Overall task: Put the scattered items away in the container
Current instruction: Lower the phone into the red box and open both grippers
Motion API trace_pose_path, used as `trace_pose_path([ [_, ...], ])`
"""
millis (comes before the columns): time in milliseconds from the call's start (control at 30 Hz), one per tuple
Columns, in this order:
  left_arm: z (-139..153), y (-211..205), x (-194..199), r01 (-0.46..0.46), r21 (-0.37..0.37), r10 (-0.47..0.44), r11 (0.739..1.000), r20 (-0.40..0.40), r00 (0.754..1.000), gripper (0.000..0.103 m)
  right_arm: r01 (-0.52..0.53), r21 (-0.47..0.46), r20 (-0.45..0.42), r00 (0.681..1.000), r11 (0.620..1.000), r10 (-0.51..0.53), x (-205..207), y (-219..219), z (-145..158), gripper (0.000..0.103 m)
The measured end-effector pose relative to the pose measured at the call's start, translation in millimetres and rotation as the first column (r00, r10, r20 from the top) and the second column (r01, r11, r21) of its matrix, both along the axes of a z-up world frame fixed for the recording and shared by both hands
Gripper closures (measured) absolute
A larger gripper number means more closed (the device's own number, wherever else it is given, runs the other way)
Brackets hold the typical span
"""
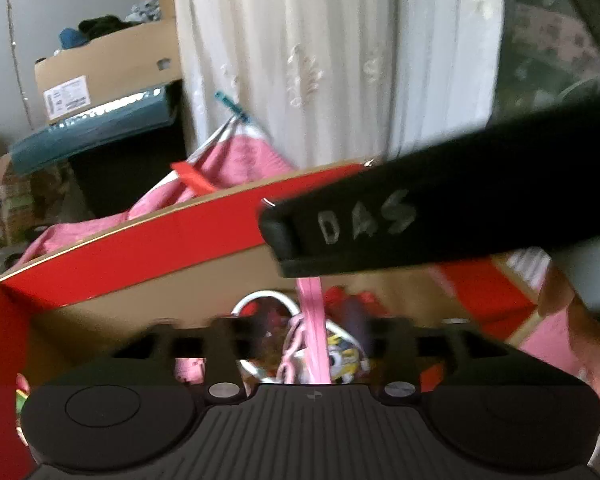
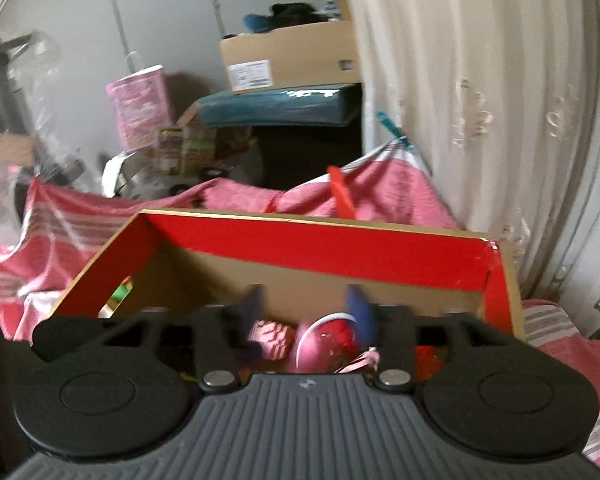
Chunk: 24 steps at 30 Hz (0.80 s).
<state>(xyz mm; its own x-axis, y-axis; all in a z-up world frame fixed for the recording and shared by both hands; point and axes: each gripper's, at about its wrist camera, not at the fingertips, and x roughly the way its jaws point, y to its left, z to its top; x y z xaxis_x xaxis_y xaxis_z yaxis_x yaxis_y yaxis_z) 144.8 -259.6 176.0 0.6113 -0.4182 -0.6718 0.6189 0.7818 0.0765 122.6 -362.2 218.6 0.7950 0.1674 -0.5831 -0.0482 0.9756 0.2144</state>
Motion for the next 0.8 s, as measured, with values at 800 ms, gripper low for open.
trace_pose_path([
  [800,-2.4,72.0,-20.8,-0.171,0.072,0.168,0.983,0.041,0.985,0.005,-0.063,0.089,-0.044,0.997,0.994,0.067,-5.1,35.2,-20.7,0.011],
])
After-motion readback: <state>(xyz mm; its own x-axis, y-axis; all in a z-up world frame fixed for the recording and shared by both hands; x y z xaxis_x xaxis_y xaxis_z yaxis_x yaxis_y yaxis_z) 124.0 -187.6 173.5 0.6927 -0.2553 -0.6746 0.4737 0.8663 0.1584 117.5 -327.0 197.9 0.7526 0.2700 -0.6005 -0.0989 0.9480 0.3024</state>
